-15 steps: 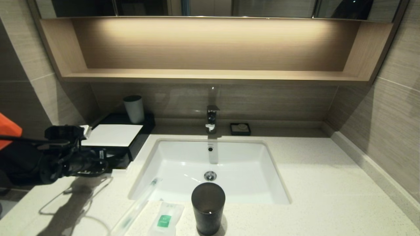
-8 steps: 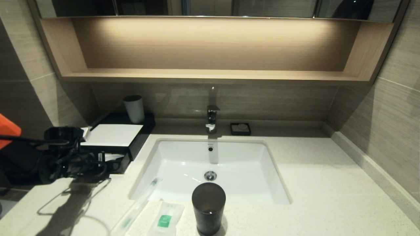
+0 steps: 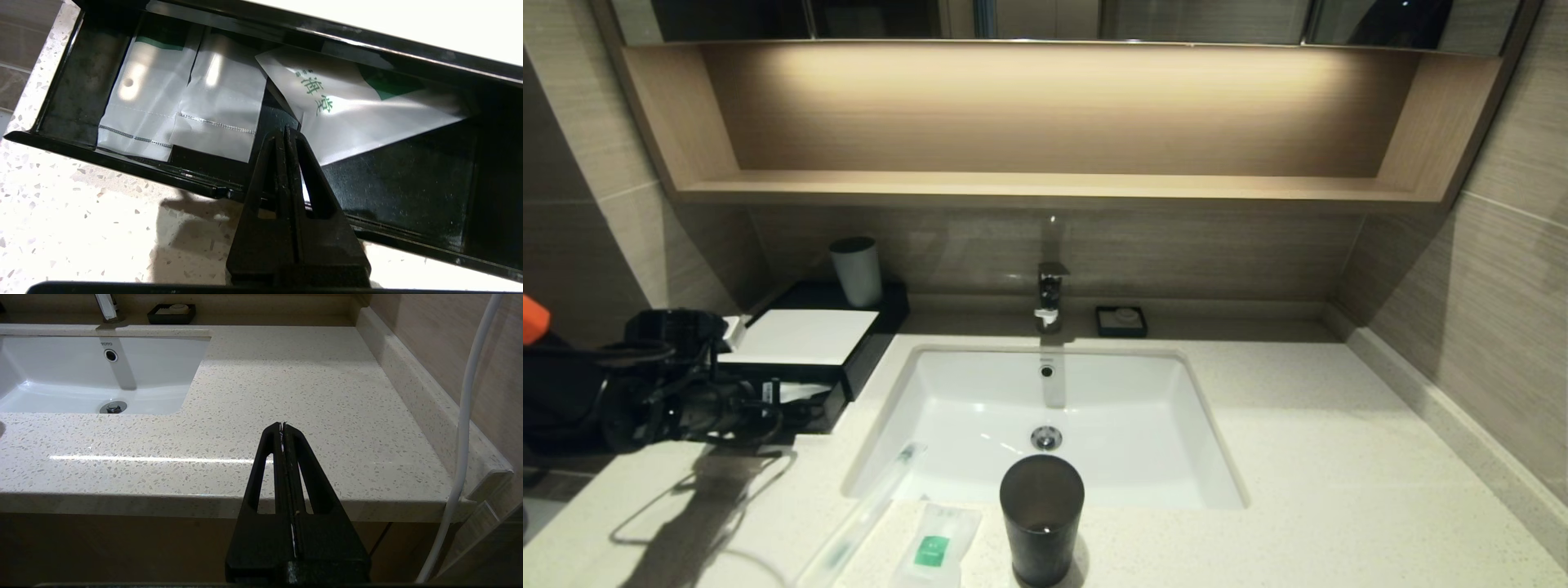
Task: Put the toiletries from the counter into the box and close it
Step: Open the drawer
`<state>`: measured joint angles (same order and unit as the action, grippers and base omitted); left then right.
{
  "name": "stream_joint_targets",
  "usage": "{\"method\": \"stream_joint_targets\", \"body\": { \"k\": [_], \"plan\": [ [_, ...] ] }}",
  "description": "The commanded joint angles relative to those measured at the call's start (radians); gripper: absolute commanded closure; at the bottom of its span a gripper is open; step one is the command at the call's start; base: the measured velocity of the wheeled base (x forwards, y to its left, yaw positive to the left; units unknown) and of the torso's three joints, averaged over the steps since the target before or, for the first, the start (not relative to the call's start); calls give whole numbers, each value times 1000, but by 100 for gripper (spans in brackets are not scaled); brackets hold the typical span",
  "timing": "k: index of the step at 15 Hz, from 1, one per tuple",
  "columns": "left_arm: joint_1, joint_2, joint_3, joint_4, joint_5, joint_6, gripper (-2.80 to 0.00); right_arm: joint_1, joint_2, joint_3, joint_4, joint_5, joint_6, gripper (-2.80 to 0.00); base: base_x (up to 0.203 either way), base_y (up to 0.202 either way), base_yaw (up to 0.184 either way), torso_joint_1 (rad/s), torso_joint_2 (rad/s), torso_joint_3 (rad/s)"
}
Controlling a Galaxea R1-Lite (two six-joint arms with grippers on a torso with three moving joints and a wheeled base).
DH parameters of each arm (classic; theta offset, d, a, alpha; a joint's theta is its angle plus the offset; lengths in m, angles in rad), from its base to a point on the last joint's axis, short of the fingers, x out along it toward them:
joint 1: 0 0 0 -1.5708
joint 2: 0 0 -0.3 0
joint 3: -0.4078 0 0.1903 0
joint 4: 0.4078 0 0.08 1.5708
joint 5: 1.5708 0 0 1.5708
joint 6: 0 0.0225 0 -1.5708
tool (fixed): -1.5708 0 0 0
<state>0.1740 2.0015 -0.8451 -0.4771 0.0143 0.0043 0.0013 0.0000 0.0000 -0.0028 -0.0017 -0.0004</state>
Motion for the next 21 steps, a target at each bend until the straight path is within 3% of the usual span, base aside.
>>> {"method": "stream_joint_targets", "body": {
  "k": [1,21],
  "plan": [
    [1,-12,0,25,1,13,0,0,0,2,0,0,-1,0,0,0,0,0,0,0],
    [1,-104,0,260,1,47,0,0,0,2,0,0,-1,0,0,0,0,0,0,0]
  ]
}}
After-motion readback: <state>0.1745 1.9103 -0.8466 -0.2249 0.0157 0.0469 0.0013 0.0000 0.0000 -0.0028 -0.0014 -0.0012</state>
